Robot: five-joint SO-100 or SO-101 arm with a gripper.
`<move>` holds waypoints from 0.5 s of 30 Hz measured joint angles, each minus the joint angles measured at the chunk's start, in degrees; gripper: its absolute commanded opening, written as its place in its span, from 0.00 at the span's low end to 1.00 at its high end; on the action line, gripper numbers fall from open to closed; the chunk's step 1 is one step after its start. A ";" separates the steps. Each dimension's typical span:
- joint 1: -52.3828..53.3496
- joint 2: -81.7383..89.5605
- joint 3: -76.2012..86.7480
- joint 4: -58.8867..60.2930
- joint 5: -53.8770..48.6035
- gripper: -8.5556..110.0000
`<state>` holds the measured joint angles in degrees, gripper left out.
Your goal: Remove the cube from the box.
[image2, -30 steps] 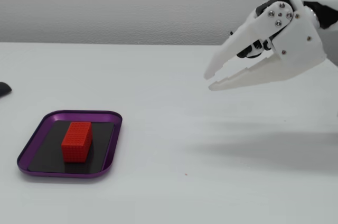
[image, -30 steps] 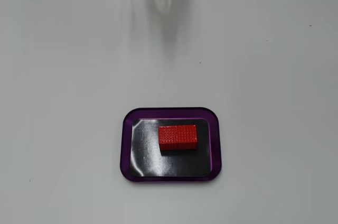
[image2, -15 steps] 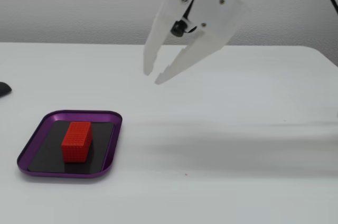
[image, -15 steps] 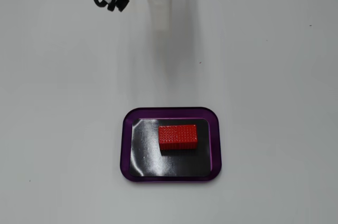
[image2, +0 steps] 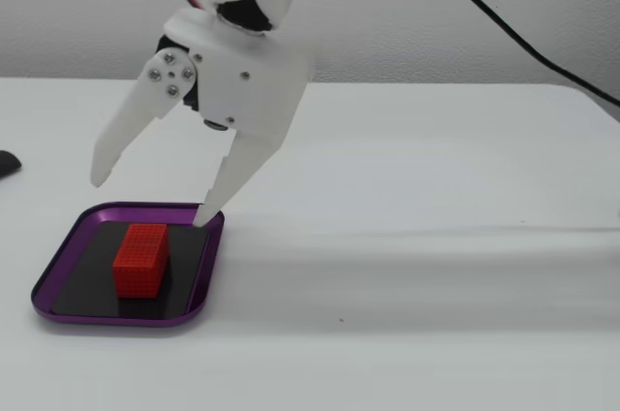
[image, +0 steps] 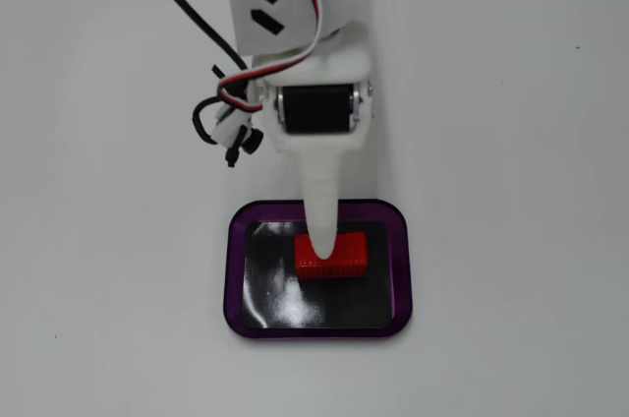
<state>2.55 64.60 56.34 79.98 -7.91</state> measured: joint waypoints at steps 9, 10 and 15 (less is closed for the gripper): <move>-1.67 -8.70 -4.92 0.09 0.00 0.29; -1.67 -9.23 -5.19 0.09 0.00 0.29; -0.97 -12.22 -7.38 0.09 -0.44 0.29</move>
<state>1.58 52.38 48.96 80.07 -8.35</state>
